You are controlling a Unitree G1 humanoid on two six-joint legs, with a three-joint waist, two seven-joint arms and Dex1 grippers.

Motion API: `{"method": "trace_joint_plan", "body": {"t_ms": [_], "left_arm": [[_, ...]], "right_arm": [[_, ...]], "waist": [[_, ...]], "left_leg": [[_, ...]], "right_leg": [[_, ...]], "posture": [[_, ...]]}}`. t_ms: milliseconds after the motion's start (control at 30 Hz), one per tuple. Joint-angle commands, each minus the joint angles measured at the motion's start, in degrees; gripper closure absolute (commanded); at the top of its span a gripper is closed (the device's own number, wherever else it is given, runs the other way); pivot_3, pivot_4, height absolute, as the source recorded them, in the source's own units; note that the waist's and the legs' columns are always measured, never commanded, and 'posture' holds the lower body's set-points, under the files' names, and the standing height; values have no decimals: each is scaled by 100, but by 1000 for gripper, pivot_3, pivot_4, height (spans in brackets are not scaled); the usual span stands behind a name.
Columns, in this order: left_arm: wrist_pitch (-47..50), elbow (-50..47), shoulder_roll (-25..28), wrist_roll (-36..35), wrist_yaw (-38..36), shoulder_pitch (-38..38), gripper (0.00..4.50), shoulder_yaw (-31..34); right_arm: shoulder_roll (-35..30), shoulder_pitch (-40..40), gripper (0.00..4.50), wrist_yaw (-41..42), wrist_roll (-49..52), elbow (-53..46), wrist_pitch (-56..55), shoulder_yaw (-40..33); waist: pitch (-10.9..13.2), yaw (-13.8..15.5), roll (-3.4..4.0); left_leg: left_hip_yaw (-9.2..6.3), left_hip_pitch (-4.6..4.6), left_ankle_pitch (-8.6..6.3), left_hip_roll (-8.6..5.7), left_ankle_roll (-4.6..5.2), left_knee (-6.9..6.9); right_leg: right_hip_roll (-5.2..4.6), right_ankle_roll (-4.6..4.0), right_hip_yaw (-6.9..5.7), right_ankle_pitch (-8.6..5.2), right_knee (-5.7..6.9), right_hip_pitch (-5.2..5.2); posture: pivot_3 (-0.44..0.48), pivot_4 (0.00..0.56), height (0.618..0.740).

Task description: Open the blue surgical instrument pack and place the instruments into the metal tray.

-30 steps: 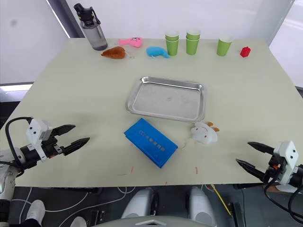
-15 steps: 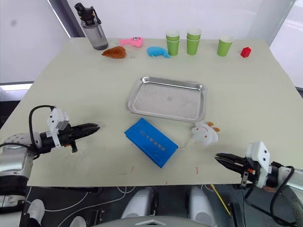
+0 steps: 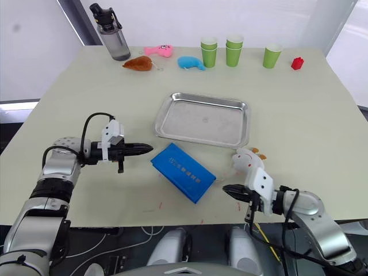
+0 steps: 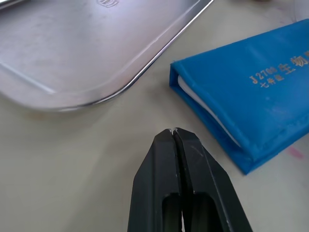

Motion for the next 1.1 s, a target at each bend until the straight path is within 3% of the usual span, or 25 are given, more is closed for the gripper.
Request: {"method": "trace_joint_plan", "body": {"t_ms": [33,467,1100], "left_arm": [[-264,334,-120,138,-187,-271,4416,-105],[-553,775,-580,350,-347,-511,4416,-283],[366,-1483,-581,1,-195,964,4416,-261]], "right_arm": [[89,-237,4500,-155,-209,43,167,287],[451,-731,4500,-413,-308,401,306,494],[755,-1587,4500,-468,-496,1658,-241,134]], "waist": [[0,0,0],[0,1,-1],[0,-13,0]], "left_leg": [[-1,0,0,0,0,0],[-11,-6,0,-1,0,6],[0,16,1,-1,0,19]], "right_leg": [[0,0,0,0,0,0],[1,0,-7,0,4,0],[0,-1,12,-1,50,0]], "posture": [[0,150,734],[0,150,734],[0,150,734]]}}
